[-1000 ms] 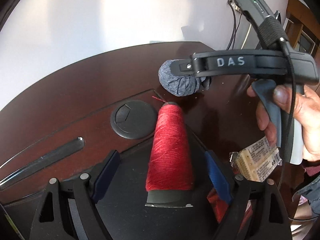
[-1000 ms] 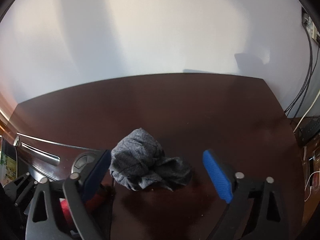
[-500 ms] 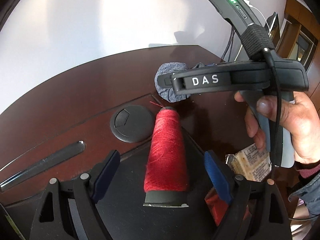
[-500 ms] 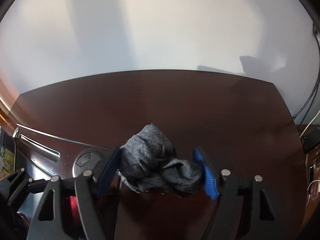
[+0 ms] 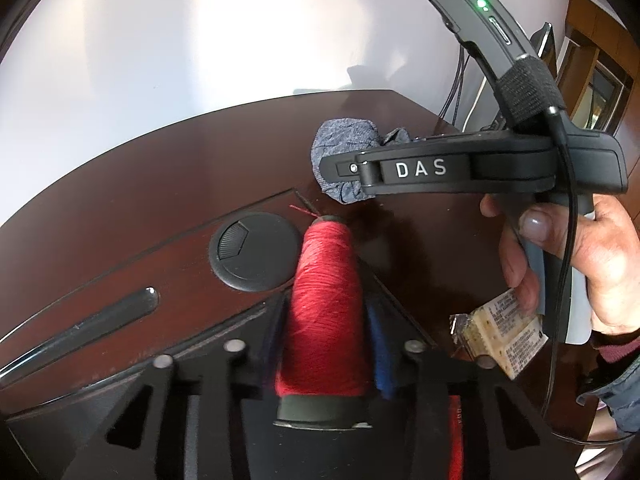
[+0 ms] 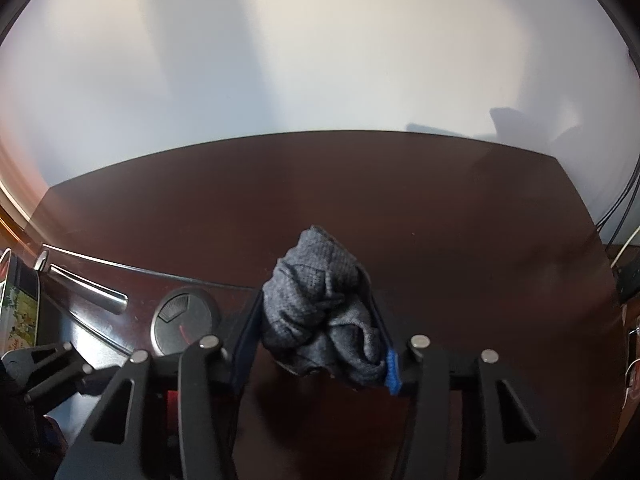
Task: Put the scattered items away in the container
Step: 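Grasp the red thread spool with the left gripper while the right grasps the dark grey sock, then carry the spool and grey sock into the metal tin and release both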
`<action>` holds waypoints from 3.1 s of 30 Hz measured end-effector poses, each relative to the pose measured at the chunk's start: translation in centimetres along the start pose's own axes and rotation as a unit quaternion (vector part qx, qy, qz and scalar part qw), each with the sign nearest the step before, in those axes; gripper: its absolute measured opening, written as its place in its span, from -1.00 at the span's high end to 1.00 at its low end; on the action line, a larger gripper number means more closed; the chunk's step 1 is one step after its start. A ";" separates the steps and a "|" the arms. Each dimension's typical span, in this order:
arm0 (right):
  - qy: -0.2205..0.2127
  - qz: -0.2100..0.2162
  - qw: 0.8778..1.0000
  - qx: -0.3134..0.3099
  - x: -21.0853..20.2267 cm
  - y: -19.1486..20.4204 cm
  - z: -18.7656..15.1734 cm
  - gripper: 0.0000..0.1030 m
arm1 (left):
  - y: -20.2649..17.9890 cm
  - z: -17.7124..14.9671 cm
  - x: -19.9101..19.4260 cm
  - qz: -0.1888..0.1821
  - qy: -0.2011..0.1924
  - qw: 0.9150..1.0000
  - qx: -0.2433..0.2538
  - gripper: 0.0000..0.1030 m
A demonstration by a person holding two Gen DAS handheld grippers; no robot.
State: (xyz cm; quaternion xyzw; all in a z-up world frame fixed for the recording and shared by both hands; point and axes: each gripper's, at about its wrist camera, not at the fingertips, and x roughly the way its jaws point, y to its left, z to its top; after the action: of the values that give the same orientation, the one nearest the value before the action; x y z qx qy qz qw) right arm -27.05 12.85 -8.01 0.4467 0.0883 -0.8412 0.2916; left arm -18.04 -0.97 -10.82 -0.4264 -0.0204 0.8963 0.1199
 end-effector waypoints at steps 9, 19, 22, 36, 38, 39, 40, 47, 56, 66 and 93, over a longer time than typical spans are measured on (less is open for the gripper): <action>-0.008 0.018 1.000 0.010 -1.2 -0.3 -0.8 0.27 | 0.2 -0.2 -1.1 0.007 -0.023 1.000 0.011 0.26; -0.036 0.019 0.999 -0.003 -3.2 -0.3 -1.1 0.29 | 1.7 -0.8 -3.8 0.013 -0.056 0.998 0.012 0.26; -0.051 0.027 0.998 -0.002 -5.1 -0.2 -1.8 0.29 | 2.1 -1.8 -6.7 0.014 -0.075 0.997 0.013 0.26; -0.122 0.151 0.978 -0.081 -13.7 13.6 -2.9 0.29 | 9.3 -9.9 -23.6 0.116 -0.151 0.981 -0.045 0.26; -0.126 0.174 0.971 -0.102 -14.3 16.8 -3.1 0.29 | 11.9 -11.7 -25.4 0.151 -0.146 0.976 -0.060 0.26; -0.124 0.185 0.969 -0.110 -14.5 18.2 -3.3 0.29 | 13.4 -12.4 -26.1 0.166 -0.141 0.973 -0.070 0.26; -0.122 0.197 0.965 -0.120 -14.6 19.8 -3.5 0.29 | 14.8 -13.0 -26.7 0.180 -0.137 0.971 -0.080 0.26; -0.084 0.241 0.950 -0.183 -12.4 29.2 -5.3 0.28 | 23.7 -16.3 -27.3 0.223 -0.119 0.955 -0.153 0.26; -0.044 0.222 0.945 -0.236 -8.3 35.0 -6.9 0.28 | 25.6 -16.0 -25.5 0.224 -0.112 0.953 -0.169 0.26; -0.034 0.204 0.947 -0.245 -6.8 36.3 -7.9 0.26 | 25.6 -14.7 -25.0 0.221 -0.106 0.953 -0.179 0.26; -0.154 0.209 0.955 -0.143 -14.2 27.9 -10.4 -0.80 | 21.1 -17.3 -33.0 0.268 -0.222 0.914 -0.209 -0.63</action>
State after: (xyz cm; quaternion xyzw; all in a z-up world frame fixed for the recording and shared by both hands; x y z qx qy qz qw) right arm 2.25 0.26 0.43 0.2736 0.0661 -0.7991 0.5313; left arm 11.11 -30.23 0.30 -0.2210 -0.1182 0.9418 -0.2239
